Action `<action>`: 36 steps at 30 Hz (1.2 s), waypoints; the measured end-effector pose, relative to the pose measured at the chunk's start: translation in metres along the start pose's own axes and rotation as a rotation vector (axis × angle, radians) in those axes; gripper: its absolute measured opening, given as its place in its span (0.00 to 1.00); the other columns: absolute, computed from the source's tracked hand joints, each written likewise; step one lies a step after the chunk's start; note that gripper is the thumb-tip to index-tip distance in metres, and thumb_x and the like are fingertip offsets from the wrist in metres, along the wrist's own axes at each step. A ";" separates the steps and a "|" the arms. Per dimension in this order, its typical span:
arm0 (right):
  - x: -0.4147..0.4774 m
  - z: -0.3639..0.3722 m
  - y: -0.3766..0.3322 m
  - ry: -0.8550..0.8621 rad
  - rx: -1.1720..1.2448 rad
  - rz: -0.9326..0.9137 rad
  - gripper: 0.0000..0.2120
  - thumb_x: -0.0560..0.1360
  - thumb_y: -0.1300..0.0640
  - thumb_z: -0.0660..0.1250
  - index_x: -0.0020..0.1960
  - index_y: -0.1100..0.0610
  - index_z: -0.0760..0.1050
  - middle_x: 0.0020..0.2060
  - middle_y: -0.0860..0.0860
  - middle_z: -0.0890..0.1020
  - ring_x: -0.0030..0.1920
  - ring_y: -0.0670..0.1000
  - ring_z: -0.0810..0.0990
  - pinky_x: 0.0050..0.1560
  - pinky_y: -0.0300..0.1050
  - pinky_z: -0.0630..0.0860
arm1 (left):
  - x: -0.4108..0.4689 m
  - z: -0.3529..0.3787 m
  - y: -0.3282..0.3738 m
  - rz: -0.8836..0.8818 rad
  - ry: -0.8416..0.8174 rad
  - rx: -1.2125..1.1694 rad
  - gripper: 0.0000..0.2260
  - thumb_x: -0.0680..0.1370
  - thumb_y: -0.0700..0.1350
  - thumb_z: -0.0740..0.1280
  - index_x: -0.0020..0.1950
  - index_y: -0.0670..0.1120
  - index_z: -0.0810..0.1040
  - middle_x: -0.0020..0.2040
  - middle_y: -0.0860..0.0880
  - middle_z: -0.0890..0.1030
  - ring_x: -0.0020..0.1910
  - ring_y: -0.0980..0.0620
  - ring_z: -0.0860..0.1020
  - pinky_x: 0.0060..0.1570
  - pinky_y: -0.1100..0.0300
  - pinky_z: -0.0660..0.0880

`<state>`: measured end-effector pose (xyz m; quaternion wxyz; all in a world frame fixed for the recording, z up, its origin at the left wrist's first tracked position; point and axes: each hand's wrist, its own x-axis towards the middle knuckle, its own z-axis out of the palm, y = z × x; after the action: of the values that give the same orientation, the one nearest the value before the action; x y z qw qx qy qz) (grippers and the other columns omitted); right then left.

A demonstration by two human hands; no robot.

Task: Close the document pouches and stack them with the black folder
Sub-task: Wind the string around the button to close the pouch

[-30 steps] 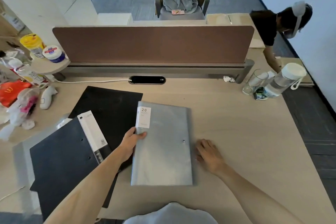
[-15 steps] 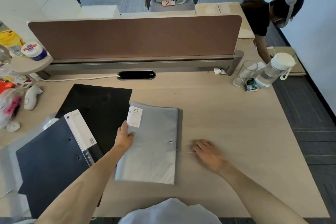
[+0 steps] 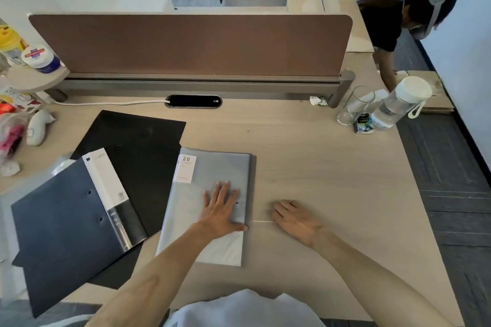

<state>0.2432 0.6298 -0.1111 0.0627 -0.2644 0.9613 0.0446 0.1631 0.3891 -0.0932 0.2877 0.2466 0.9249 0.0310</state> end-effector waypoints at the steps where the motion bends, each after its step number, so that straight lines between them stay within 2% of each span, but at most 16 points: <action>1: -0.001 0.000 -0.001 -0.020 -0.030 -0.001 0.09 0.72 0.58 0.58 0.45 0.57 0.77 0.42 0.53 0.81 0.43 0.55 0.79 0.41 0.47 0.77 | 0.000 0.003 0.004 -0.045 -0.011 0.002 0.52 0.66 0.74 0.62 0.78 0.51 0.40 0.79 0.46 0.36 0.77 0.41 0.34 0.72 0.35 0.38; 3: -0.001 -0.003 -0.005 -0.057 -0.079 0.001 0.12 0.72 0.60 0.56 0.45 0.58 0.79 0.41 0.54 0.81 0.42 0.56 0.79 0.41 0.48 0.77 | 0.003 0.006 0.016 -0.136 -0.053 -0.011 0.57 0.63 0.76 0.62 0.77 0.50 0.35 0.77 0.45 0.32 0.75 0.40 0.31 0.70 0.33 0.36; 6: 0.000 -0.015 -0.009 -0.101 -0.070 0.001 0.14 0.70 0.61 0.53 0.42 0.57 0.78 0.37 0.54 0.80 0.39 0.55 0.79 0.38 0.47 0.76 | 0.008 0.008 0.037 -0.224 -0.095 -0.045 0.59 0.62 0.75 0.64 0.76 0.51 0.31 0.76 0.44 0.29 0.75 0.41 0.30 0.70 0.32 0.40; 9: -0.002 -0.026 -0.001 -0.141 -0.027 -0.026 0.11 0.66 0.61 0.59 0.44 0.55 0.78 0.35 0.51 0.82 0.39 0.53 0.81 0.38 0.44 0.76 | 0.012 0.005 0.042 -0.269 -0.088 -0.097 0.57 0.64 0.74 0.64 0.76 0.51 0.32 0.77 0.45 0.30 0.76 0.42 0.31 0.70 0.31 0.44; 11: -0.007 -0.026 0.010 -0.164 0.032 -0.038 0.15 0.68 0.64 0.61 0.53 0.59 0.78 0.42 0.54 0.84 0.46 0.56 0.82 0.44 0.47 0.78 | 0.010 0.003 0.040 -0.288 -0.085 -0.111 0.55 0.65 0.73 0.64 0.77 0.52 0.34 0.77 0.46 0.31 0.76 0.42 0.33 0.70 0.31 0.47; 13: -0.017 -0.026 0.027 -0.226 0.152 -0.003 0.21 0.73 0.66 0.58 0.66 0.63 0.70 0.54 0.62 0.80 0.56 0.62 0.78 0.55 0.54 0.76 | 0.008 0.002 0.034 -0.311 -0.097 -0.110 0.54 0.65 0.73 0.63 0.77 0.52 0.34 0.77 0.46 0.31 0.76 0.42 0.33 0.70 0.31 0.48; 16: -0.036 -0.029 0.053 -0.291 0.284 0.158 0.27 0.75 0.64 0.60 0.73 0.59 0.62 0.63 0.61 0.75 0.62 0.62 0.75 0.60 0.53 0.72 | 0.006 0.003 0.029 -0.321 -0.106 -0.115 0.52 0.66 0.73 0.62 0.77 0.52 0.35 0.77 0.47 0.31 0.76 0.42 0.33 0.71 0.31 0.48; 18: -0.041 -0.033 0.060 -0.269 0.387 0.205 0.26 0.73 0.62 0.63 0.71 0.58 0.66 0.62 0.59 0.76 0.60 0.61 0.76 0.56 0.50 0.72 | 0.005 0.004 0.032 -0.303 -0.095 -0.110 0.51 0.67 0.73 0.61 0.77 0.53 0.36 0.77 0.47 0.32 0.76 0.42 0.34 0.72 0.32 0.48; 20: -0.035 -0.041 0.054 -0.277 0.470 0.175 0.17 0.72 0.62 0.65 0.61 0.58 0.74 0.56 0.59 0.79 0.55 0.60 0.78 0.50 0.49 0.72 | 0.002 0.006 0.036 -0.260 -0.081 -0.098 0.50 0.68 0.73 0.61 0.77 0.52 0.37 0.78 0.47 0.33 0.77 0.43 0.34 0.72 0.33 0.48; 22: -0.022 -0.052 0.043 -0.301 0.570 0.203 0.08 0.72 0.63 0.63 0.50 0.57 0.76 0.48 0.56 0.81 0.46 0.58 0.77 0.42 0.46 0.67 | -0.001 0.009 0.038 -0.203 -0.076 -0.073 0.50 0.68 0.72 0.61 0.78 0.52 0.38 0.78 0.47 0.34 0.77 0.43 0.35 0.72 0.34 0.48; 25: -0.002 -0.065 0.029 -0.319 0.915 0.380 0.07 0.74 0.61 0.61 0.45 0.54 0.77 0.36 0.49 0.79 0.37 0.49 0.74 0.39 0.41 0.68 | -0.012 0.013 0.030 -0.116 -0.065 -0.055 0.49 0.67 0.75 0.58 0.78 0.53 0.39 0.79 0.49 0.36 0.77 0.45 0.36 0.74 0.36 0.45; 27: 0.011 -0.075 0.023 -0.291 1.121 0.467 0.07 0.76 0.59 0.62 0.41 0.52 0.76 0.30 0.45 0.77 0.32 0.46 0.74 0.35 0.37 0.70 | -0.020 0.014 0.021 -0.056 -0.040 -0.062 0.49 0.64 0.78 0.50 0.78 0.54 0.42 0.79 0.52 0.38 0.78 0.48 0.37 0.75 0.40 0.43; 29: 0.026 -0.083 0.016 -0.277 1.208 0.468 0.09 0.77 0.58 0.63 0.38 0.50 0.74 0.30 0.45 0.77 0.31 0.44 0.74 0.35 0.36 0.71 | -0.027 0.015 0.013 -0.008 -0.010 -0.100 0.49 0.62 0.78 0.45 0.78 0.55 0.44 0.80 0.54 0.41 0.78 0.51 0.39 0.76 0.43 0.42; 31: 0.042 -0.088 0.004 -0.288 1.273 0.447 0.11 0.78 0.58 0.64 0.37 0.49 0.73 0.31 0.46 0.77 0.32 0.45 0.74 0.38 0.39 0.71 | -0.029 0.017 0.003 0.030 0.015 -0.143 0.47 0.64 0.77 0.47 0.78 0.55 0.47 0.80 0.55 0.44 0.78 0.53 0.40 0.77 0.47 0.42; 33: 0.059 -0.090 -0.010 -0.318 1.380 0.440 0.12 0.80 0.60 0.61 0.38 0.53 0.73 0.33 0.49 0.78 0.33 0.45 0.74 0.38 0.37 0.72 | -0.030 0.017 -0.009 0.102 0.010 -0.119 0.44 0.68 0.75 0.50 0.79 0.54 0.48 0.80 0.55 0.46 0.78 0.54 0.41 0.77 0.51 0.42; 36: 0.085 -0.093 -0.025 -0.355 1.460 0.538 0.09 0.81 0.59 0.60 0.41 0.56 0.72 0.38 0.50 0.80 0.34 0.45 0.76 0.37 0.36 0.72 | -0.035 0.013 -0.029 0.227 0.011 -0.029 0.39 0.73 0.72 0.51 0.79 0.52 0.52 0.80 0.50 0.50 0.79 0.51 0.46 0.75 0.56 0.40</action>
<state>0.1750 0.5547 -0.0328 0.3592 0.0955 0.7541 -0.5415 0.1828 0.3459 -0.0918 0.2808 0.3454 0.8921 0.0780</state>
